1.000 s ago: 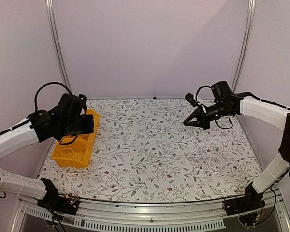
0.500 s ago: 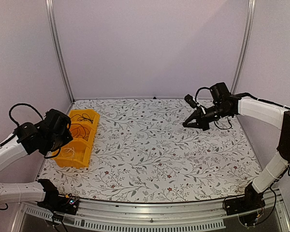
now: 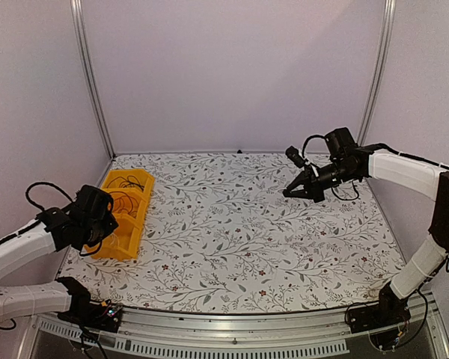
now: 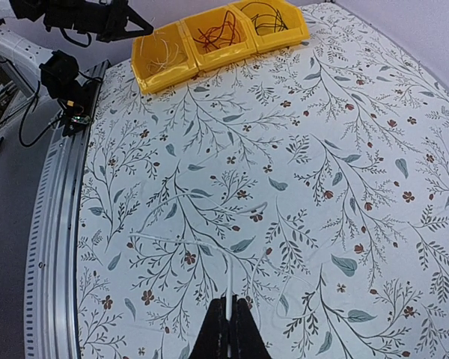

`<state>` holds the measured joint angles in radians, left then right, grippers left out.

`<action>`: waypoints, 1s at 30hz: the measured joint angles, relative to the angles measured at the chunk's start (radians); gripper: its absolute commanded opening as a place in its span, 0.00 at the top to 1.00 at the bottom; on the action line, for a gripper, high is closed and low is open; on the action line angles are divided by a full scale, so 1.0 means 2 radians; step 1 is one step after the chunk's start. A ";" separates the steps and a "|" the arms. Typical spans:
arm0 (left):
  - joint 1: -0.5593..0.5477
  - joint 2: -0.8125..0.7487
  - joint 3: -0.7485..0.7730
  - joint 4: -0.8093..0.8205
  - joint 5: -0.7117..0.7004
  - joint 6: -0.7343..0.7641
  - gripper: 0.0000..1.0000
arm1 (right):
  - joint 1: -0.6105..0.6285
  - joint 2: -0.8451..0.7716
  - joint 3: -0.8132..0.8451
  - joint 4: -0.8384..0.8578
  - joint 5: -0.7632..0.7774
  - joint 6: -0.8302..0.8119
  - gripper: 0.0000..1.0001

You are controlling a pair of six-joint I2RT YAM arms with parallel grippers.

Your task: Untangle the cables

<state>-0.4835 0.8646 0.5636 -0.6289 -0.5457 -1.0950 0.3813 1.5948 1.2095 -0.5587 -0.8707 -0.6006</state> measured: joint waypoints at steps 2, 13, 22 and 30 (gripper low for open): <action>0.000 0.008 -0.009 0.018 0.012 -0.002 1.00 | 0.000 0.001 0.000 0.000 0.000 -0.001 1.00; 0.001 0.029 -0.037 0.048 0.033 -0.045 0.66 | 0.000 0.012 0.000 -0.004 0.000 -0.005 1.00; 0.001 -0.056 0.016 0.001 0.019 -0.014 0.54 | 0.011 0.020 0.029 -0.027 0.004 -0.010 1.00; -0.003 -0.083 0.053 0.136 0.059 0.151 0.50 | 0.051 0.069 0.159 -0.075 0.002 -0.010 1.00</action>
<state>-0.4892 0.6994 0.6697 -0.3569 -0.4278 -0.7929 0.4824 1.7321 1.5284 -0.7094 -0.8661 -0.6216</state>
